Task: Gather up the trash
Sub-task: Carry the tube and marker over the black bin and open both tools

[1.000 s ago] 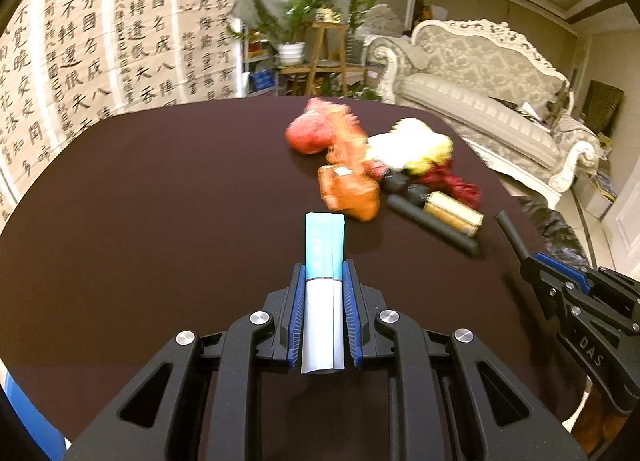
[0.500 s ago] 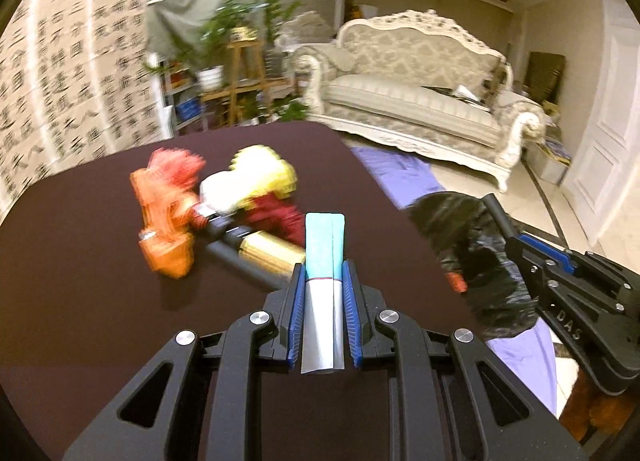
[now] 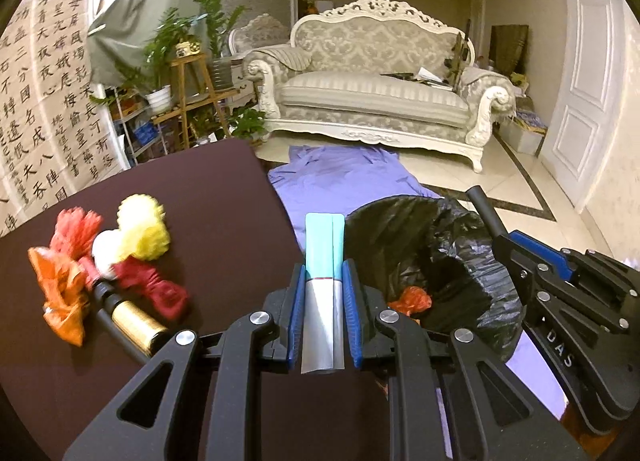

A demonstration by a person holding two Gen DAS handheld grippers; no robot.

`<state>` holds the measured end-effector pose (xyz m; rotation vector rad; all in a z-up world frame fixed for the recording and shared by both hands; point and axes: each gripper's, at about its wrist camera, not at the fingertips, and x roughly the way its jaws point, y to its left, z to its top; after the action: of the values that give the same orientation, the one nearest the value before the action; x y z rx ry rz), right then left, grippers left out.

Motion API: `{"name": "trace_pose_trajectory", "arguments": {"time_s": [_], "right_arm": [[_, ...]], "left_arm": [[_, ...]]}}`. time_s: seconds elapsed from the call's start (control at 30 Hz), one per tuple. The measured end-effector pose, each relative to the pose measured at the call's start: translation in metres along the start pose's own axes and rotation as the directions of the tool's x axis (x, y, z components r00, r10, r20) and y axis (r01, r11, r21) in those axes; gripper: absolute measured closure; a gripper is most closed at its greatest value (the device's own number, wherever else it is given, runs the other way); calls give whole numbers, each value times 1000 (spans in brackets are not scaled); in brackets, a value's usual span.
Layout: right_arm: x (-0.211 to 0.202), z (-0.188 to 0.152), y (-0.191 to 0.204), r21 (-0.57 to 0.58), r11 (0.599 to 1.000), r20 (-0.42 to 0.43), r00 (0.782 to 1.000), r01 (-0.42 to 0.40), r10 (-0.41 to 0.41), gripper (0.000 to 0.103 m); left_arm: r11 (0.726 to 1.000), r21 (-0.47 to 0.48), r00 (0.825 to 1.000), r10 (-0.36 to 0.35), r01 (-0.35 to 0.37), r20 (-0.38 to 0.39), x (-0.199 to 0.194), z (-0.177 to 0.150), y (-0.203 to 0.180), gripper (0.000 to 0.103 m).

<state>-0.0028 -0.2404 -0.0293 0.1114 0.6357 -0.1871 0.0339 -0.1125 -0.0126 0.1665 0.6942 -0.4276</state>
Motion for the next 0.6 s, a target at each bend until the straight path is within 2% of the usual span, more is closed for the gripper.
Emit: {"name": "trace_pose_trajectory", "arguments": {"time_s": [0.6], "right_arm": [[36,3,-32,52,998,-30,999,23,-21,91]], "left_arm": [[998,67,998,1,3,-58,46,18,-32,83]]}}
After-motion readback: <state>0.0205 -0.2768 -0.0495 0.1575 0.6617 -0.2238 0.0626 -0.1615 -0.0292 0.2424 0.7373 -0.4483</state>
